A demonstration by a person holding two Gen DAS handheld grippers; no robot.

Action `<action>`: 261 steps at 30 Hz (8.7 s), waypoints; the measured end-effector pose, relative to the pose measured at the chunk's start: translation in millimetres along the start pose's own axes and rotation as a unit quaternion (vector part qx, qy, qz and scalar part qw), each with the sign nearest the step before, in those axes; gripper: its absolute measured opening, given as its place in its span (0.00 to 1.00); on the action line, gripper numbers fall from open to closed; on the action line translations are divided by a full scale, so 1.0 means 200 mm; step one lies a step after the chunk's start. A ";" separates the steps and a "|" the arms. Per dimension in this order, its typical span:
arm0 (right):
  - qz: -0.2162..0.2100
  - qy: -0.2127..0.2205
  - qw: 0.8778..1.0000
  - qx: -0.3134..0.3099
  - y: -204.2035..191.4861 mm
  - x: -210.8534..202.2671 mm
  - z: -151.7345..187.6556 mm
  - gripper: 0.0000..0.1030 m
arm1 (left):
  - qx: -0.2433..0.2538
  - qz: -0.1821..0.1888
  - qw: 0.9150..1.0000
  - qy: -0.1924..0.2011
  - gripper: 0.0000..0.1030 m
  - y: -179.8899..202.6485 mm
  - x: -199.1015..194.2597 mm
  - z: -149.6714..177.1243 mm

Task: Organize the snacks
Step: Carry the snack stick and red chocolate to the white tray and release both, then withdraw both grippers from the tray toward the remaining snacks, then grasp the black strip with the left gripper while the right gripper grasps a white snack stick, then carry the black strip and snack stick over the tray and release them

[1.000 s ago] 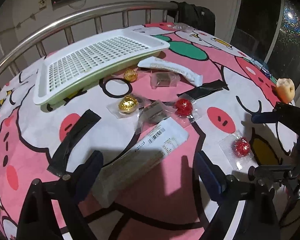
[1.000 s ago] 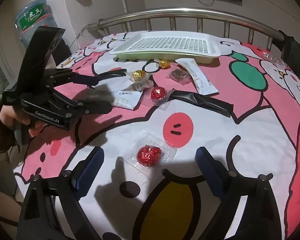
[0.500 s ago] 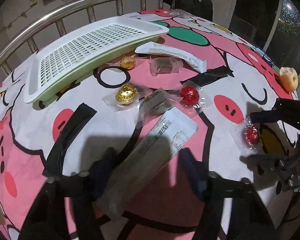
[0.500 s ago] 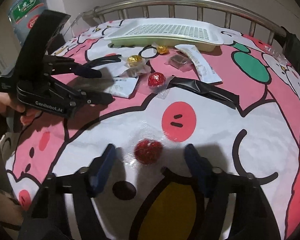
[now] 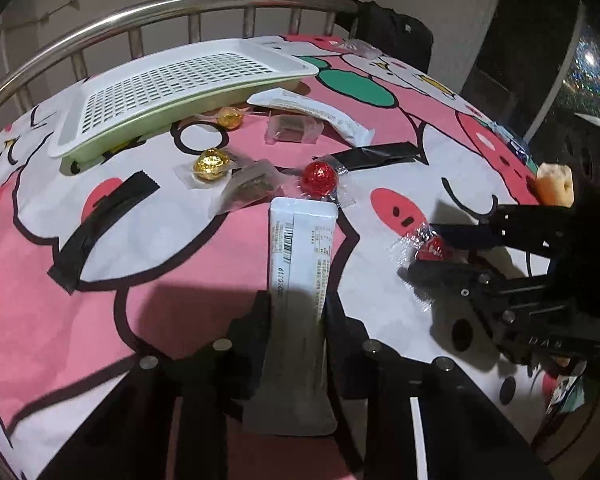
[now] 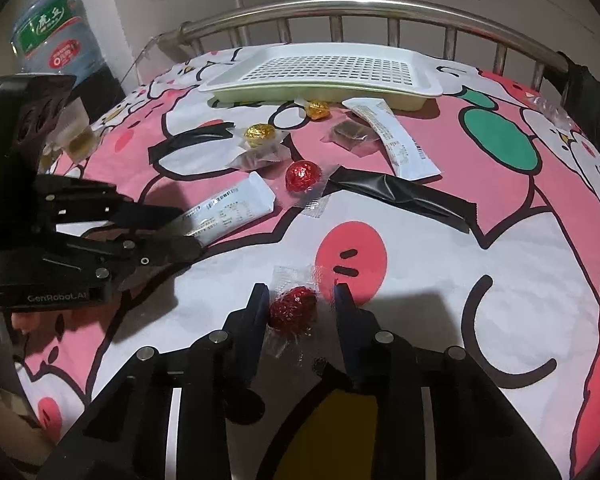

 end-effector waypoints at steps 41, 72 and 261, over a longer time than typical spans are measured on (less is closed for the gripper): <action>-0.028 0.111 0.993 0.020 0.20 -0.17 -0.66 0.24 | -0.154 0.022 0.976 0.153 0.25 -0.22 -0.31 -0.47; -0.008 -0.029 0.998 0.063 0.59 0.56 -1.18 0.24 | -0.203 -0.073 0.973 0.077 0.25 -0.62 0.23 -1.04; -0.073 0.137 0.987 0.032 0.40 -0.18 -1.14 0.28 | -0.137 -0.014 0.974 0.179 0.11 -0.30 -0.27 -1.03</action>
Point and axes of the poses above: each gripper's, at about its wrist camera, not at the fingertips, and x roughly the way its jaws point, y to its right, z to its underside, the point moved 8 cm from there along x, roughly the way its jaws point, and after that the axes turned 8 degrees about -x, right-handed, at the moved point
